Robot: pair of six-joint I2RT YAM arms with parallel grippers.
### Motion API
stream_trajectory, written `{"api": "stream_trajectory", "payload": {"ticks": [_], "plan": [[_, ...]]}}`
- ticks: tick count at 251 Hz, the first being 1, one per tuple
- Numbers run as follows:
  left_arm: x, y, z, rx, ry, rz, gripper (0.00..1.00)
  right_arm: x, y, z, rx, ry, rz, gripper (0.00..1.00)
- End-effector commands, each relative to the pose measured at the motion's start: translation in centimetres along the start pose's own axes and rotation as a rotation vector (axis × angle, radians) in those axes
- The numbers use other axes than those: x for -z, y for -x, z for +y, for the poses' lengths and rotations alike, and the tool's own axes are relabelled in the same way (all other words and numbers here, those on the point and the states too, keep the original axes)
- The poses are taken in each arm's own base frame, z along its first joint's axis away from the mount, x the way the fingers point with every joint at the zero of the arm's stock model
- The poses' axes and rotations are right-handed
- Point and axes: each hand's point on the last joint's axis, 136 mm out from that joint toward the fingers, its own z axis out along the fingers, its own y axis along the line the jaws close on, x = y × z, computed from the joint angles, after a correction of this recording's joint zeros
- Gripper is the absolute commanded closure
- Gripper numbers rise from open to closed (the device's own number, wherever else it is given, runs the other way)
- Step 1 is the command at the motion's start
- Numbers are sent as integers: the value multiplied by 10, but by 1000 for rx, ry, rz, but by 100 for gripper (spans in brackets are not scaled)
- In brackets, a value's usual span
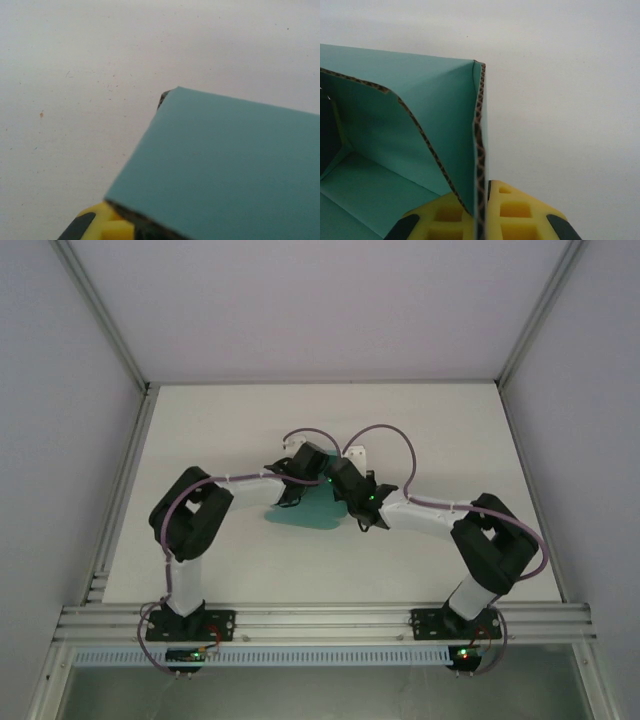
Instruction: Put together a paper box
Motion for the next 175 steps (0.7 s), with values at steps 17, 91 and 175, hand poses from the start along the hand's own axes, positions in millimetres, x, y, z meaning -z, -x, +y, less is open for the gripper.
{"api": "stream_trajectory", "payload": {"ticks": [17, 91, 175], "plan": [[-32, -50, 91, -141, 277, 120, 71, 5, -11, -37, 43, -142, 32, 100], [12, -15, 17, -119, -252, 48, 57, 1, -15, -28, 18, -56, 37, 100], [53, 16, -20, -130, -482, 10, 36, 0, -15, -27, 19, -57, 39, 100]]}}
